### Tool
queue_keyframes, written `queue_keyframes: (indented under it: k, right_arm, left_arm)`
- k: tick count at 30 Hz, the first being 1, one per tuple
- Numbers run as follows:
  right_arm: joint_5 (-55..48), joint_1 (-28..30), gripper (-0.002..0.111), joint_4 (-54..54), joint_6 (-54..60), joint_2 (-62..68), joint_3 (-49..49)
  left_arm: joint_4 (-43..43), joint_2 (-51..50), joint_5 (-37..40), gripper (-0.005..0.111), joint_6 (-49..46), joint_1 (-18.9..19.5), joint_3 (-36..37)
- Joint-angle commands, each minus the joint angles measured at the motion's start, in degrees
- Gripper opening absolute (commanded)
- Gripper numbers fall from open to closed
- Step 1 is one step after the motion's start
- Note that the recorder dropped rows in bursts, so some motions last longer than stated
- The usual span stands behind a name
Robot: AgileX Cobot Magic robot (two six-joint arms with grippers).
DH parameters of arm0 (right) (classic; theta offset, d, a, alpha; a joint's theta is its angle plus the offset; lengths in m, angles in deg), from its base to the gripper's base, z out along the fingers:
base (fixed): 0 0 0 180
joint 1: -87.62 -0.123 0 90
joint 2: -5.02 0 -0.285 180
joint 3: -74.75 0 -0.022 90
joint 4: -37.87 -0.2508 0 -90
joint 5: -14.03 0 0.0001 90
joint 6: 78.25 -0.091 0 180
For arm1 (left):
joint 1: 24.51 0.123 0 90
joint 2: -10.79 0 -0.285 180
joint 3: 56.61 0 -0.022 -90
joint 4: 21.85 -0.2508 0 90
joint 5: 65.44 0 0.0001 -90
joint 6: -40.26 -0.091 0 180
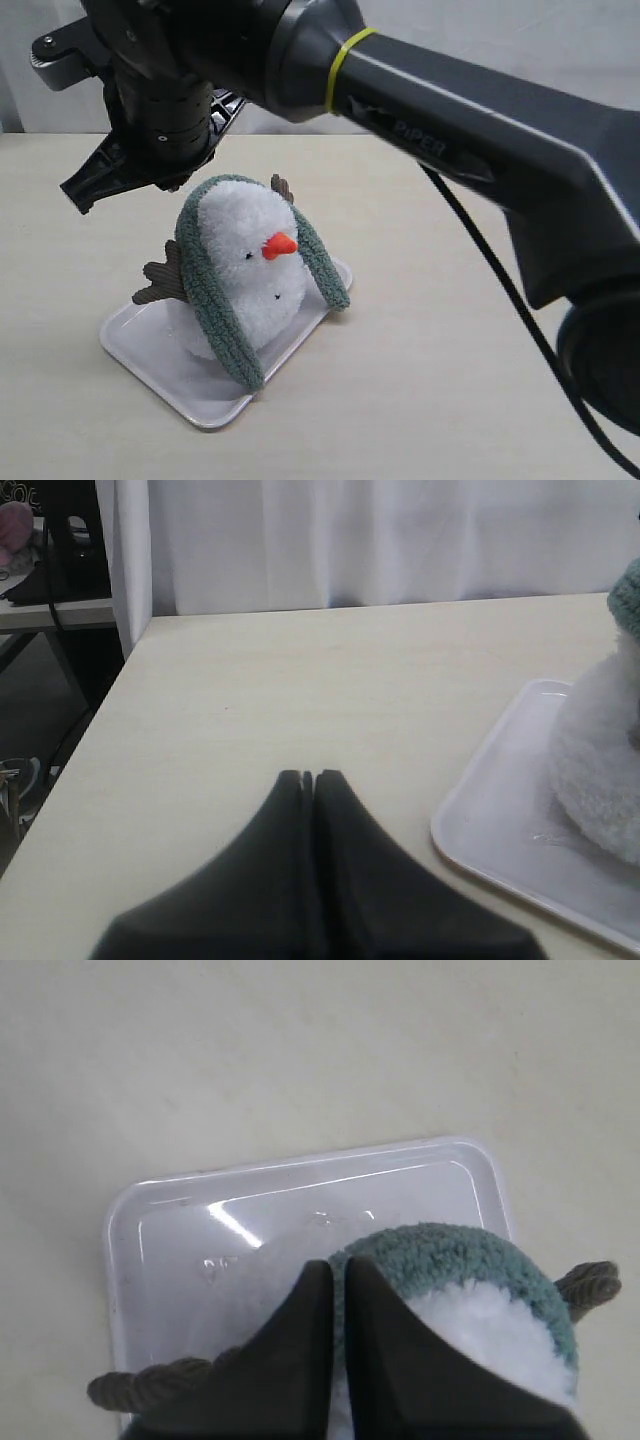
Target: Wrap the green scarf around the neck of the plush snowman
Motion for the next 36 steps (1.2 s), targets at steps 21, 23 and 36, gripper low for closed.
queue_keyframes:
  k: [21, 23, 36]
  right_arm:
    - [-0.74, 0.34, 0.004, 3.85, -0.18, 0.96, -1.06]
    - [-0.74, 0.34, 0.004, 4.13, -0.18, 1.1, -2.0]
    - [-0.74, 0.21, 0.004, 4.02, 0.18, 5.44, -2.97]
  left_arm:
    - [-0.03, 0.1, -0.87, 0.0, -0.08, -0.15, 0.18]
    - [-0.03, 0.1, -0.68, 0.0, -0.08, -0.15, 0.18]
    - [-0.03, 0.1, -0.68, 0.0, -0.08, -0.15, 0.18]
